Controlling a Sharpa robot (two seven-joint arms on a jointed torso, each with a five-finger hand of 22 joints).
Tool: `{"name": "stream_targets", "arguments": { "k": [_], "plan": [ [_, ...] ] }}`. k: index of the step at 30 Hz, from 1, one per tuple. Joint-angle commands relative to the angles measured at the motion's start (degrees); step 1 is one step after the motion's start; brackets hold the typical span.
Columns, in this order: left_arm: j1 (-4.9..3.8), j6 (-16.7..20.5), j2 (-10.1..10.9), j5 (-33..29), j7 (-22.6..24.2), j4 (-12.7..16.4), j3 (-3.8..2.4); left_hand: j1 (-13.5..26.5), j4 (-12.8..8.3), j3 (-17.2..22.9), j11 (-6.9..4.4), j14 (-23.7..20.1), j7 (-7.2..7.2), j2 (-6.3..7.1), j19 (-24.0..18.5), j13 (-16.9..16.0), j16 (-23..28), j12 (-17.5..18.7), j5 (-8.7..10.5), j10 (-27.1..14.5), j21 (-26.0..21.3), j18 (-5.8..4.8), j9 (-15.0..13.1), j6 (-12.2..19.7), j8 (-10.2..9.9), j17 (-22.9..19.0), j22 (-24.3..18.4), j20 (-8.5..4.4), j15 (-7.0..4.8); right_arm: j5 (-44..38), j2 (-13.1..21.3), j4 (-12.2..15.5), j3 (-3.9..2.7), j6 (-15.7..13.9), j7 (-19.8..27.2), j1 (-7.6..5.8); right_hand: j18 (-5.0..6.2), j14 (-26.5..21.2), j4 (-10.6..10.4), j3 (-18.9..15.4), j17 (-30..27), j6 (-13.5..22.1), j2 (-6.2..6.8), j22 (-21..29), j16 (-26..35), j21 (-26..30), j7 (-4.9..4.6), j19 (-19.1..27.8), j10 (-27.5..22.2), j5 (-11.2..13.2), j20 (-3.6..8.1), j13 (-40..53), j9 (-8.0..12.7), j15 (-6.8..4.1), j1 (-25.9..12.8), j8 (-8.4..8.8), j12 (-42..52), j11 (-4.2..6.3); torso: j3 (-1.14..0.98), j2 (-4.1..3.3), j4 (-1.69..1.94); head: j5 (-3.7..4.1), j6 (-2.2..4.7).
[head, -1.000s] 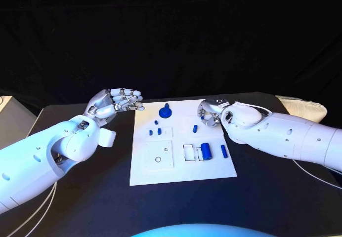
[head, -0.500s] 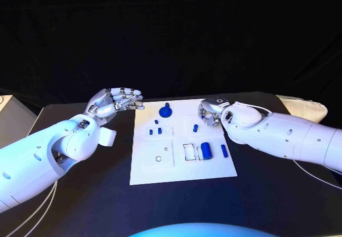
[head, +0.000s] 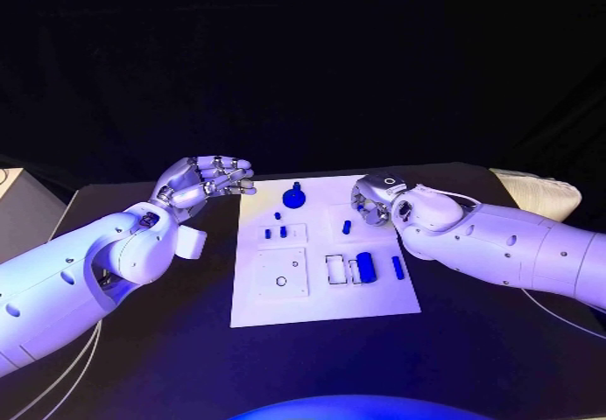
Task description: Assemble the parts on the task board
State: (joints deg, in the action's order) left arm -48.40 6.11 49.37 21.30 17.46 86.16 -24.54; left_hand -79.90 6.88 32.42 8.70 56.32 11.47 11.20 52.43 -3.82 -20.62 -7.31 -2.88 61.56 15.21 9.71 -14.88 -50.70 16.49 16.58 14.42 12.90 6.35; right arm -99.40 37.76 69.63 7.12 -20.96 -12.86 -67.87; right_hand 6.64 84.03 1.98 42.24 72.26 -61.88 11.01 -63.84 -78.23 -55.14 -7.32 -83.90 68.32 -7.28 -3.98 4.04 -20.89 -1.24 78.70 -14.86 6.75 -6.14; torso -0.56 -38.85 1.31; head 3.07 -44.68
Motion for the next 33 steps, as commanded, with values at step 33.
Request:
{"name": "stream_targets", "arguments": {
  "k": [33],
  "plan": [
    [0.28,0.33,-0.43,0.17,0.17,-1.47,-0.05,-0.63,-0.12,-0.08,0.39,0.38,0.48,0.16,0.51,-0.08,0.48,0.50,-0.11,-0.30,-0.60,0.68,0.14,0.16,-0.42,0.24,-0.27,0.16,0.29,4.12,7.92,21.14,-1.54,-2.60,-1.92,-2.78,-0.24,2.49,0.27,0.29,0.02,-0.73,-0.38,-0.18,-0.23,-0.37,0.09,-1.20,3.43,0.03,0.44,0.40,-0.19,-0.44,-0.08,-0.42,0.17,2.80,0.06,0.06,-0.05,-1.13,0.30]
  ]
}}
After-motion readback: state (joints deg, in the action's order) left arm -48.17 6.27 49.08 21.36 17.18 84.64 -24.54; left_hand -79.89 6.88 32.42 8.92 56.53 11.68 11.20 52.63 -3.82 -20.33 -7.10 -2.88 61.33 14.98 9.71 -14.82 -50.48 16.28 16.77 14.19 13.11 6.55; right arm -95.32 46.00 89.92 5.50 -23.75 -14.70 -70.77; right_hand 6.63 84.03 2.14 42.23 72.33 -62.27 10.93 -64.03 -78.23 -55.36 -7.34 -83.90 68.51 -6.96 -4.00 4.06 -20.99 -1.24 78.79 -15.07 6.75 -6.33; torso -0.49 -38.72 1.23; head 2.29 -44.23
